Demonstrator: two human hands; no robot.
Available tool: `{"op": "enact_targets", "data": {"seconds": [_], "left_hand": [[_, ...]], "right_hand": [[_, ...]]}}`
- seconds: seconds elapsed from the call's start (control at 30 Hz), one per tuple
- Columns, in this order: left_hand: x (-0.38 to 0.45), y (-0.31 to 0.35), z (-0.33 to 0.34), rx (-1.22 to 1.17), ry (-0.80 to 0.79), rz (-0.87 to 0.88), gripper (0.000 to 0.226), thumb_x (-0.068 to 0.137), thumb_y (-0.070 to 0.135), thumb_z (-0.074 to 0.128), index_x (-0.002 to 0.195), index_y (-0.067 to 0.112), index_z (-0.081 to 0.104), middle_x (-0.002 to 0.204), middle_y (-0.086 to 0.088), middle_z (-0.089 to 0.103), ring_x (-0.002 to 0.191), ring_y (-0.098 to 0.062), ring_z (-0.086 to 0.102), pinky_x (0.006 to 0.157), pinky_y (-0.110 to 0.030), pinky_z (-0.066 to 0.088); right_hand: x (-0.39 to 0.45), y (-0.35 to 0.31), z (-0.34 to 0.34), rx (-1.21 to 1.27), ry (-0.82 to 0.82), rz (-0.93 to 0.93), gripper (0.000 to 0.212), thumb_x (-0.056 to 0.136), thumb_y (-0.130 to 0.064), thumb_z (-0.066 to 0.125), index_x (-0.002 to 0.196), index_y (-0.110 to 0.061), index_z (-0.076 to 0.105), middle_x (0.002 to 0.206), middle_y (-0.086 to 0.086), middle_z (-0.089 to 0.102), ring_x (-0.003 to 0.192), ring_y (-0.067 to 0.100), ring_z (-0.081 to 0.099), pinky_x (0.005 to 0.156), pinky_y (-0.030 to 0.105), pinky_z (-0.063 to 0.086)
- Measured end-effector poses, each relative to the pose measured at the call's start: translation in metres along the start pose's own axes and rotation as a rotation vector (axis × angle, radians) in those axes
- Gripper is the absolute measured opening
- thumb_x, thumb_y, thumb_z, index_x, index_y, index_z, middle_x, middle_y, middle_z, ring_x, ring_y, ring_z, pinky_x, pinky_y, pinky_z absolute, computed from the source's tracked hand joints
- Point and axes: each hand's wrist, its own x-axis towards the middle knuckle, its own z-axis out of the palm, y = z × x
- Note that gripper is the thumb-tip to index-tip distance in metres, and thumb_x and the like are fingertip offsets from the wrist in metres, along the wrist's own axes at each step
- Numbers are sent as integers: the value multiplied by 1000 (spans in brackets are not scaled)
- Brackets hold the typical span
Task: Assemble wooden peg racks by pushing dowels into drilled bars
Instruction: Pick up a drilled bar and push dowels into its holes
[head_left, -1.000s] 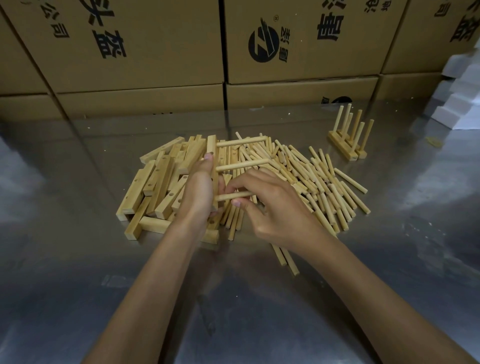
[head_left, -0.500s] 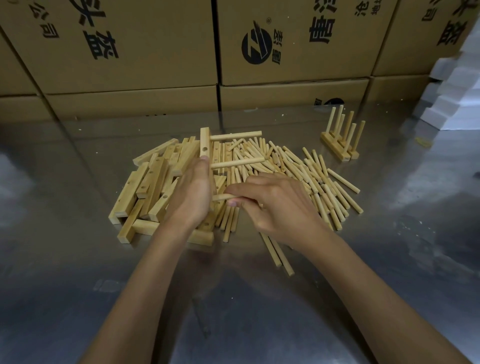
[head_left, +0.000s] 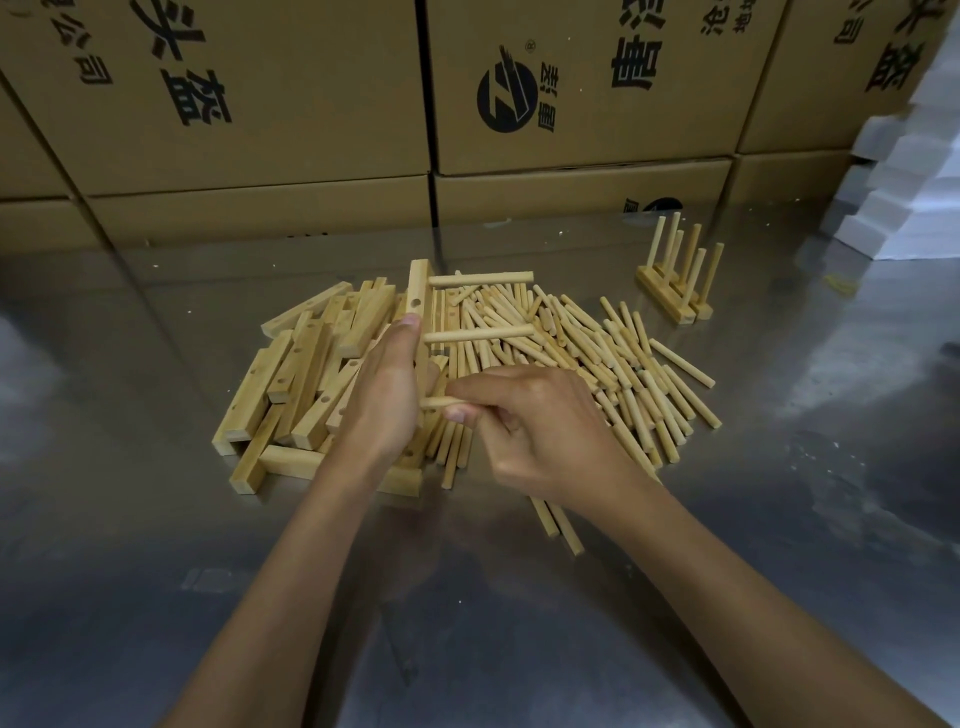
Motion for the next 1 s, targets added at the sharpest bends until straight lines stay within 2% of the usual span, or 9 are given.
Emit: {"op": "enact_targets", "data": {"seconds": [0.13, 0.23, 0.37, 0.47, 0.53, 0.6, 0.7, 0.8, 1.0], "left_hand": [[-4, 0, 3, 3, -45, -1, 70, 93, 65, 29, 147, 24, 47, 151, -17, 45, 114, -24, 63, 109, -59, 38], [-9, 2, 5, 70, -19, 2, 75, 83, 74, 23, 144, 38, 48, 146, 2, 55, 124, -12, 59, 112, -56, 36], [-4, -1, 4, 141, -43, -66, 76, 86, 73, 21, 143, 34, 51, 144, -4, 57, 136, -26, 48, 114, -57, 34], [2, -2, 0, 100, -44, -142, 59, 98, 65, 28, 141, 31, 51, 111, 13, 74, 107, -18, 60, 82, -42, 50], [3, -3, 0, 103, -31, -139, 50, 101, 63, 28, 139, 38, 49, 74, 27, 72, 81, -7, 60, 63, -33, 41], [2, -3, 1, 117, -30, -91, 53, 101, 62, 28, 141, 36, 51, 92, 21, 76, 71, 1, 65, 64, -31, 41], [-1, -5, 5, 64, -57, 1, 67, 96, 68, 28, 146, 28, 49, 145, -8, 56, 117, -13, 63, 101, -49, 45], [-3, -3, 7, 123, -11, 60, 81, 86, 74, 25, 147, 24, 46, 151, -13, 47, 139, -35, 44, 115, -64, 29], [-7, -7, 8, 183, 28, 147, 60, 102, 62, 22, 153, 34, 38, 159, 9, 39, 147, -12, 32, 122, -47, 22]], "right_hand": [[0, -1, -1, 119, -73, 108, 17, 95, -20, 61, 92, -20, 78, 63, -8, 66, 51, 9, 48, 52, 18, 30], [1, 0, -6, 83, -124, 128, 17, 96, -26, 60, 88, -23, 75, 58, -6, 61, 51, 15, 50, 51, 24, 35], [0, -8, -11, -286, -135, -61, 8, 92, -22, 57, 86, -24, 63, 57, -8, 51, 54, 17, 48, 54, 29, 42], [1, -10, -8, -338, -159, -101, 19, 89, -20, 47, 98, -20, 64, 59, -9, 44, 57, 16, 43, 56, 30, 39], [1, -9, -6, -311, -205, -41, 25, 92, -22, 45, 109, -26, 63, 60, -10, 47, 55, 14, 47, 54, 29, 38], [0, -7, -5, -218, -198, 21, 21, 97, -26, 48, 111, -31, 62, 55, -10, 48, 49, 11, 46, 51, 26, 32], [0, -4, -3, -41, -199, 121, 18, 98, -28, 52, 84, -38, 51, 50, -9, 46, 45, 8, 43, 50, 24, 23], [1, 2, 0, 121, -231, 225, 29, 97, -27, 55, 69, -29, 48, 54, -8, 48, 51, 9, 44, 52, 27, 26], [-1, 7, 3, 203, -236, 281, 20, 96, -28, 58, 77, -22, 61, 60, -7, 55, 58, 10, 50, 55, 31, 40]]}}
